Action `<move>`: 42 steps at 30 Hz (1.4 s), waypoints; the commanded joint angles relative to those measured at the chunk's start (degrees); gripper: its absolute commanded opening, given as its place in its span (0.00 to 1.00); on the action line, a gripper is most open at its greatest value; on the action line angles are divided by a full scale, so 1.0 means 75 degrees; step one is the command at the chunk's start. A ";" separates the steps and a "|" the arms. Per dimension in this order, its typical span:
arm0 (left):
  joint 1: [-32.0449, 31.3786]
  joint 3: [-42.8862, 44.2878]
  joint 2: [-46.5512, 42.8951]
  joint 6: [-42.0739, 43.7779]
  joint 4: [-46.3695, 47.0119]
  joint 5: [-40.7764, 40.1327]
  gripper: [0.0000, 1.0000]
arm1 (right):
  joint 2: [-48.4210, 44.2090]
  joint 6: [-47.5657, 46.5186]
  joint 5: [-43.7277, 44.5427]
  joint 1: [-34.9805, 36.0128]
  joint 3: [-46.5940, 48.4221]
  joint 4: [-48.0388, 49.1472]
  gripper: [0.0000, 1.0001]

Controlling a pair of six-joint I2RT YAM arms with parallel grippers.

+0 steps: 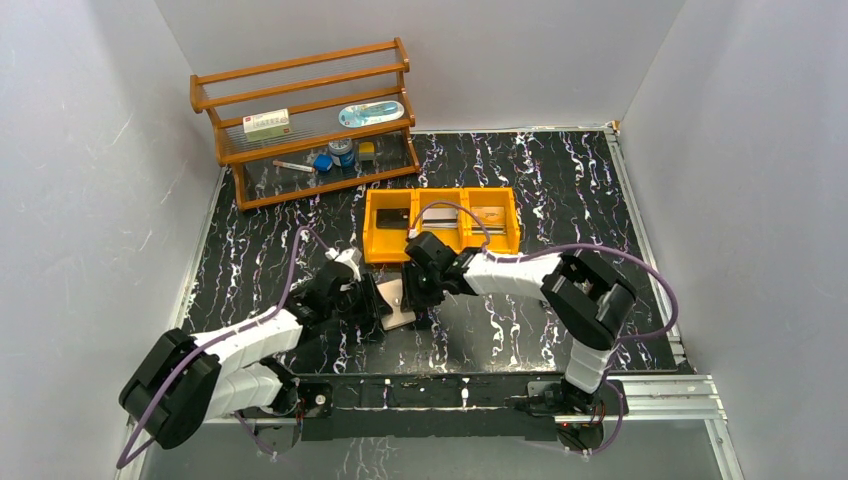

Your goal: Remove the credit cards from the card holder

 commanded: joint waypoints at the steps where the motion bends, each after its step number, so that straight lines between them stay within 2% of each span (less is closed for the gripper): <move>1: -0.0078 0.0013 0.0195 -0.0119 0.0139 0.0418 0.41 | -0.0613 0.0328 0.0245 0.0558 -0.0515 -0.0023 0.35; 6: -0.0541 -0.0187 -0.0049 -0.0560 0.0212 0.0759 0.38 | -0.1243 0.0842 0.0817 0.0995 -0.1168 -0.0319 0.34; 10: -0.1149 -0.0349 -0.0425 -0.1081 0.0051 0.0233 0.37 | -0.1955 0.1166 0.1646 0.1004 -0.1574 -0.0831 0.44; 12: -0.1237 -0.0403 -0.0632 -0.1269 -0.0037 -0.0030 0.40 | -0.2288 0.1202 0.2116 0.0990 -0.1549 -0.1096 0.52; 16: -0.1252 -0.0136 -0.0947 -0.1152 -0.0769 -0.0694 0.49 | -0.2578 0.1299 0.3138 0.0992 -0.0912 -0.2229 0.80; 18: -0.1251 0.0156 -0.1121 -0.1059 -0.1448 -0.1242 0.58 | -0.2726 0.1553 0.3719 0.0992 -0.0651 -0.2597 0.96; 19: -0.1252 0.0274 -0.1229 -0.1026 -0.1778 -0.1540 0.63 | -0.2830 0.1793 0.3965 0.0992 -0.0596 -0.2691 0.98; 23: -0.1252 0.0555 -0.1675 -0.0888 -0.2633 -0.2672 0.81 | -0.3336 0.2214 0.4173 0.0982 -0.0840 -0.2272 0.98; 25: -0.1252 0.0672 -0.1825 -0.0856 -0.2980 -0.3011 0.96 | -0.3468 0.1590 0.3590 0.0966 -0.1074 -0.1523 0.98; 26: -0.1246 0.0693 -0.1931 -0.0784 -0.3077 -0.3106 0.98 | -0.3453 0.1469 0.3276 0.0969 -0.1068 -0.1324 0.98; 28: -0.1243 0.0705 -0.2055 -0.0921 -0.3255 -0.3216 0.98 | -0.3272 0.1379 0.2694 0.0969 -0.0987 -0.1082 0.86; 31: -0.1246 0.0564 -0.2293 -0.1090 -0.3175 -0.3063 0.98 | -0.2636 0.1361 0.2290 0.1067 -0.0643 -0.1105 0.75; 38: -0.1235 0.0406 -0.2697 -0.1540 -0.3585 -0.3008 0.98 | -0.0831 0.1191 0.3372 0.1914 0.1143 -0.2733 0.59; 42: -0.1239 0.0382 -0.2928 -0.1740 -0.3899 -0.3140 0.98 | -0.0137 0.1228 0.3755 0.2152 0.1715 -0.3253 0.54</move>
